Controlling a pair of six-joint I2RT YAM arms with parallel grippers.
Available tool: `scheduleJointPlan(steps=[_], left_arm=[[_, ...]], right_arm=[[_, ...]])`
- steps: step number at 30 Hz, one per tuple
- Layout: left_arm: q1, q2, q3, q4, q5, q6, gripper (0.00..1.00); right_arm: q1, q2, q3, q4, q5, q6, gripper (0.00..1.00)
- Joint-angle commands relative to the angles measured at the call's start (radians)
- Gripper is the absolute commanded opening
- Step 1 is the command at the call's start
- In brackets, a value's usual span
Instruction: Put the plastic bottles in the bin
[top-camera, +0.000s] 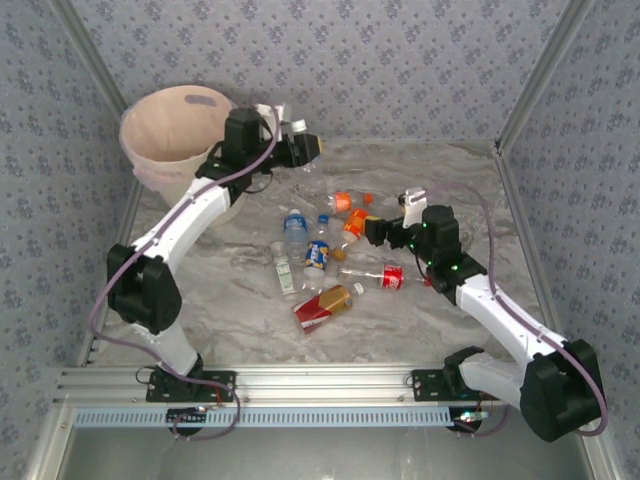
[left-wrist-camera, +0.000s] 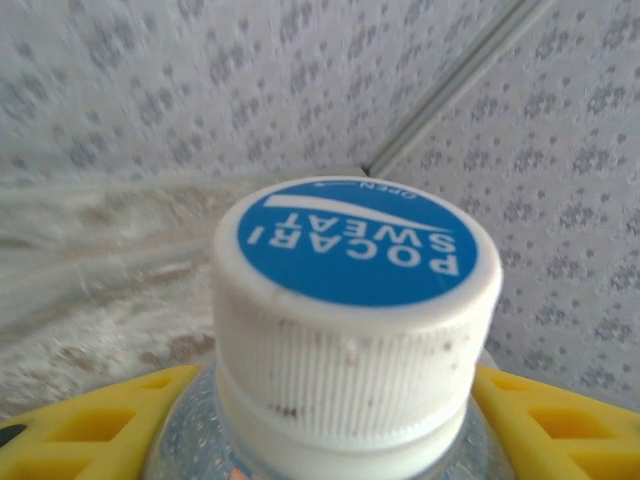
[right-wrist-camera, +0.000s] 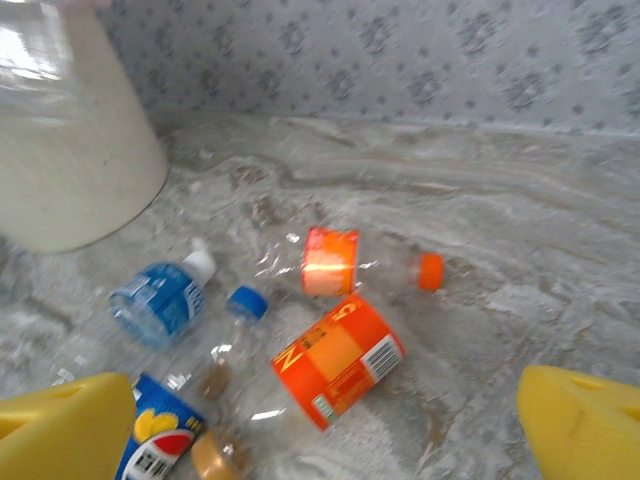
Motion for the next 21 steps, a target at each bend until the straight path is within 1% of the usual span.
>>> scheduleJointPlan(steps=[1,3,7,10,13,21], left_arm=[[0.018,-0.100,0.067,-0.042,-0.115,0.094,0.50],[0.027,-0.132,0.071,-0.046,-0.188,0.124,0.51],[0.057,-0.184,0.093,-0.059,-0.284,0.169,0.51],[0.091,-0.208,0.137,-0.105,-0.373,0.220,0.51],[0.160,-0.214,0.192,-0.164,-0.394,0.235,0.51],[0.340,-0.184,0.246,-0.214,-0.399,0.265,0.51]], right_arm=[[-0.012,-0.005,-0.006,0.069,0.062,0.049,1.00],[-0.019,0.007,-0.005,0.073,0.068,0.066,1.00],[-0.029,0.031,-0.004,0.090,0.059,0.096,1.00],[-0.033,0.049,-0.001,0.110,0.045,0.115,1.00],[-0.036,0.069,0.007,0.111,0.026,0.124,1.00],[-0.037,0.096,0.024,0.096,0.010,0.140,1.00]])
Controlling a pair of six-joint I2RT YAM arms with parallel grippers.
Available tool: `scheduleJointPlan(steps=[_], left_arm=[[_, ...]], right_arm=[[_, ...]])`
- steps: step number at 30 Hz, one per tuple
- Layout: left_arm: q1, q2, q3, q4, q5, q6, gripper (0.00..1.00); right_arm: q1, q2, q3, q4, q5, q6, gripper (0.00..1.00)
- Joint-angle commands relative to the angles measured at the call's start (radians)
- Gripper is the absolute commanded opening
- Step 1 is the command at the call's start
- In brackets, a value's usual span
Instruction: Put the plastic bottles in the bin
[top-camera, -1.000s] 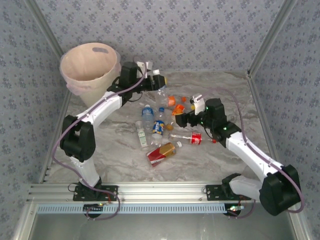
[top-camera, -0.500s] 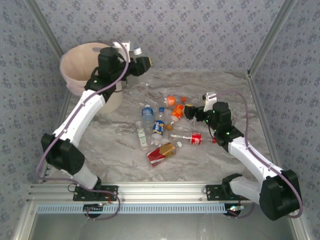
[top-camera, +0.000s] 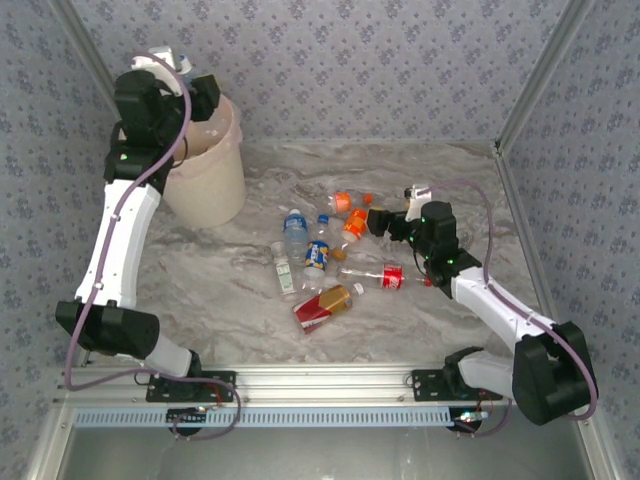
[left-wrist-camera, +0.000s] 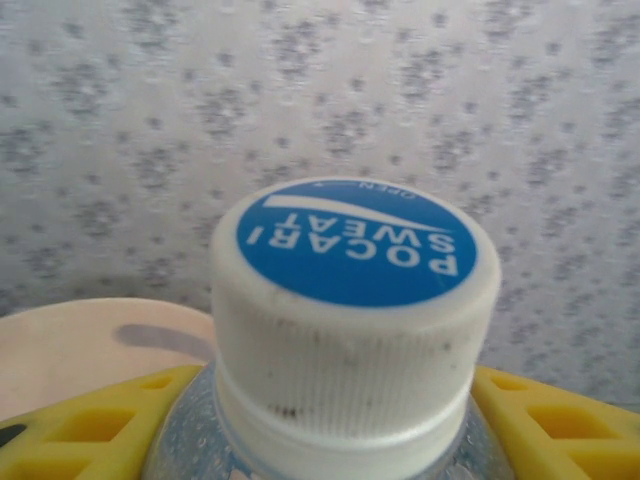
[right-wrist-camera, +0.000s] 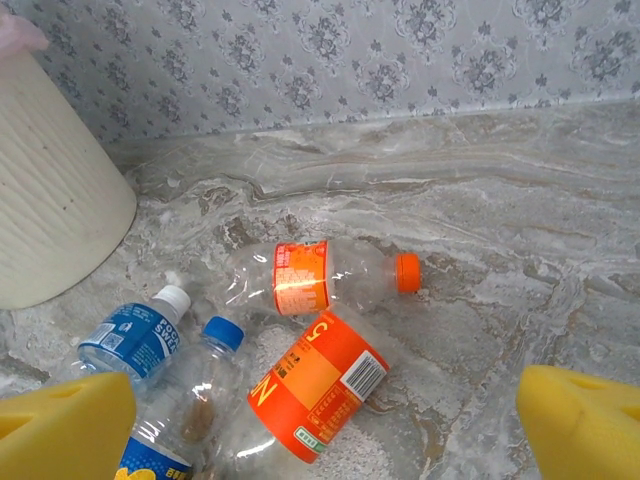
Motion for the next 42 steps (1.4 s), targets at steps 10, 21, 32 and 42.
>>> scheduleJointPlan(steps=[10,21,32,42], left_arm=[[0.142,0.058,-0.001,-0.048,-0.080,0.070,0.51],[0.156,0.079,-0.106,-0.129,-0.261,-0.045,0.54],[0.156,0.141,0.014,-0.275,-0.281,-0.099,0.85],[0.150,0.130,0.021,-0.279,-0.208,-0.110,0.96]], right_arm=[[-0.006,0.003,0.031,-0.001,-0.007,0.038,1.00],[-0.007,0.021,0.047,-0.007,-0.005,0.046,1.00],[-0.006,0.021,0.049,-0.039,-0.001,0.051,1.00],[-0.007,0.027,0.051,-0.042,0.011,0.060,1.00]])
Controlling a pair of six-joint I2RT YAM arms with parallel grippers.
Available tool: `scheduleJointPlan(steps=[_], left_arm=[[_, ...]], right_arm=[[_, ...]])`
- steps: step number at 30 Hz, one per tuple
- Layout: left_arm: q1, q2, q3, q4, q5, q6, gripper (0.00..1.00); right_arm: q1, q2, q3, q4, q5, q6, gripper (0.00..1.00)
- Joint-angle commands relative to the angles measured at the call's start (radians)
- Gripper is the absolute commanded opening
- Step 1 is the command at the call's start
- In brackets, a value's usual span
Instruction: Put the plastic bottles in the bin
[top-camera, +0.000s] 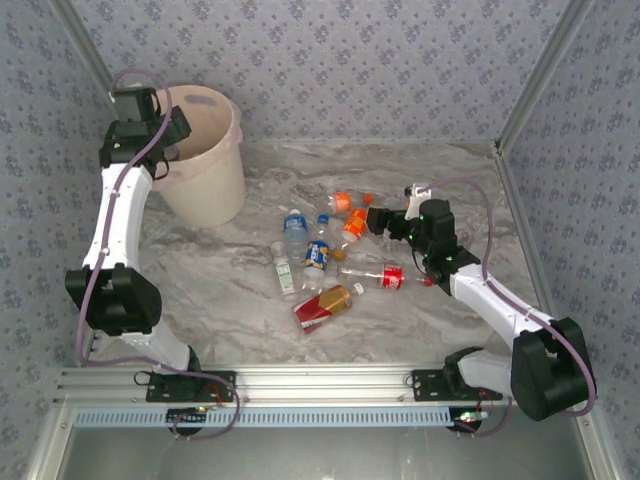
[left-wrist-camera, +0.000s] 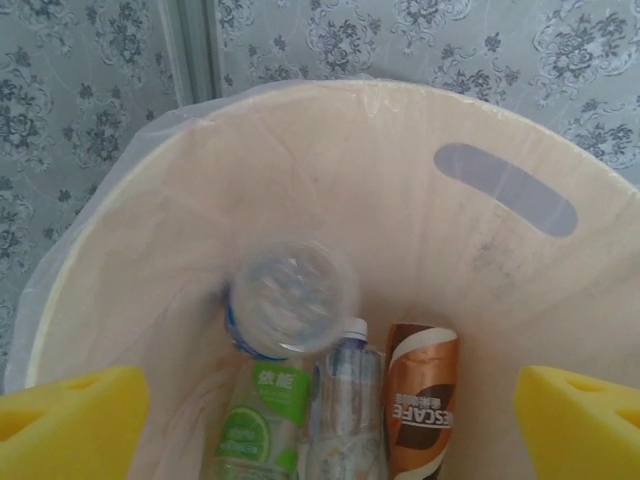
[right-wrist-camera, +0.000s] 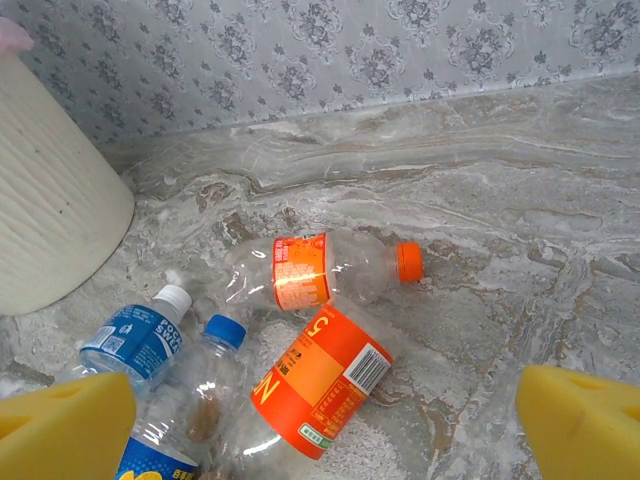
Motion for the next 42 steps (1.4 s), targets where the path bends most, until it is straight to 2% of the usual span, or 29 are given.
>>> scheduleJointPlan(steps=[1,5,12,26,31,35,39,42], left_arm=[[-0.006,-0.017,0.033,-0.015,0.046,-0.006,0.97],[-0.042,-0.028,0.035,-0.009,0.055,0.012,0.98],[-0.152,-0.039,0.041,-0.014,0.060,0.023,0.98],[-0.497,-0.007,-0.031,-0.004,-0.047,-0.011,0.98],[-0.519,0.067,-0.058,-0.023,0.029,-0.082,0.98],[-0.529,0.128,-0.073,-0.058,0.065,-0.128,0.98],[-0.529,0.194,-0.090,-0.079,0.176,-0.165,0.98],[-0.529,0.236,-0.097,-0.091,0.212,-0.185,0.96]], right_arm=[[-0.005,0.008,0.031,-0.017,0.020,0.029,1.00],[-0.010,0.010,0.029,-0.015,0.068,0.072,1.00],[-0.032,0.010,0.037,-0.042,0.074,0.127,1.00],[-0.056,-0.028,-0.021,-0.001,0.132,0.187,1.00],[-0.084,-0.037,-0.034,-0.016,0.152,0.271,1.00],[-0.092,-0.046,-0.039,-0.024,0.159,0.267,1.00],[-0.092,-0.059,-0.053,-0.013,0.167,0.261,1.00],[-0.092,-0.068,-0.066,0.004,0.161,0.255,1.00]])
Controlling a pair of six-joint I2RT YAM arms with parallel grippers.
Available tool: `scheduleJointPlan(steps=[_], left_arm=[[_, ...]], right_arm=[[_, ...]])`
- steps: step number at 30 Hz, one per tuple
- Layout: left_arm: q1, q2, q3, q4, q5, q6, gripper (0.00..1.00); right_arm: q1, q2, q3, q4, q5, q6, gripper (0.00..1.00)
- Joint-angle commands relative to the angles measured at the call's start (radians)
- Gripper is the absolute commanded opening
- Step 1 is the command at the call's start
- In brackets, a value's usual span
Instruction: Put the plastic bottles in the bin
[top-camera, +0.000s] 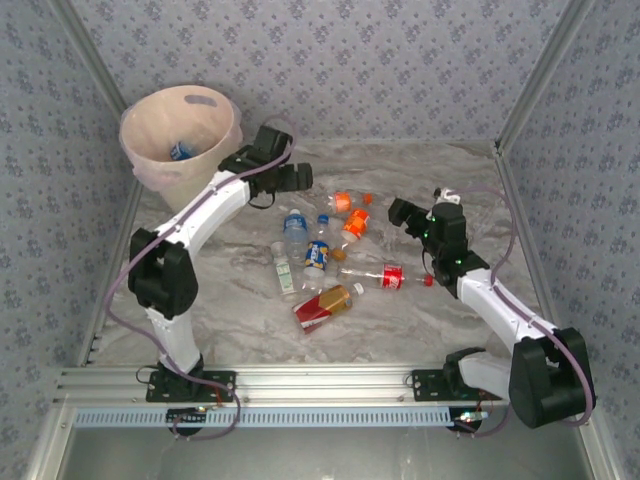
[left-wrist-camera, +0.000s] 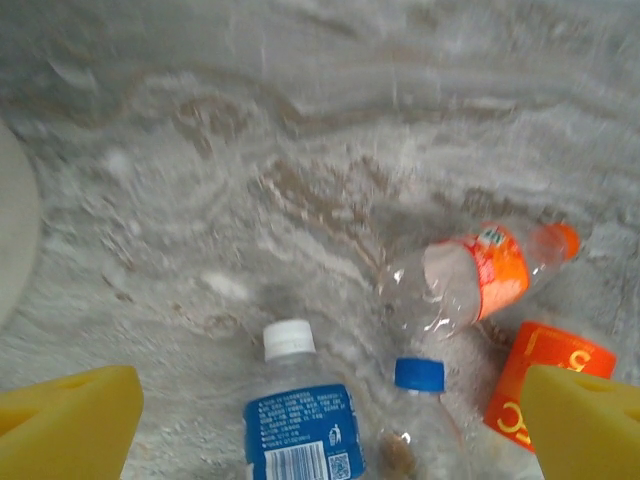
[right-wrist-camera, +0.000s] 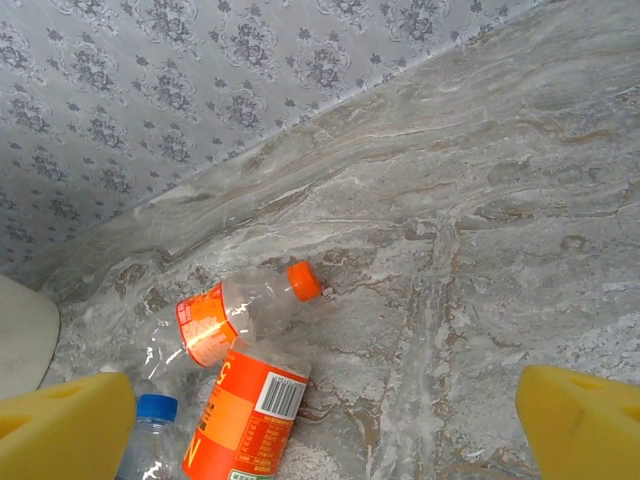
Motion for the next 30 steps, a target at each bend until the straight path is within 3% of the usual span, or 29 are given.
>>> scheduleJointPlan(steps=[1,7,14,22,30], left_arm=[[-0.005,0.031,-0.008,-0.038,0.089,-0.044,0.95],[-0.005,0.092,-0.022,-0.080,0.111,-0.079,0.91],[-0.005,0.159,-0.038,-0.131,0.115,-0.083,0.78],[-0.004,0.214,-0.035,-0.148,0.154,-0.081,0.80],[-0.004,0.256,-0.018,-0.133,0.169,-0.081,0.75]], right_arm=[[-0.004,-0.025,-0.019,0.029,0.020,0.009,1.00],[-0.005,-0.029,-0.021,0.022,0.020,0.007,1.00],[-0.006,-0.030,-0.021,0.024,0.024,0.009,1.00],[-0.006,-0.025,-0.019,0.029,0.020,0.009,1.00],[-0.006,-0.023,-0.015,0.027,0.018,0.007,1.00]])
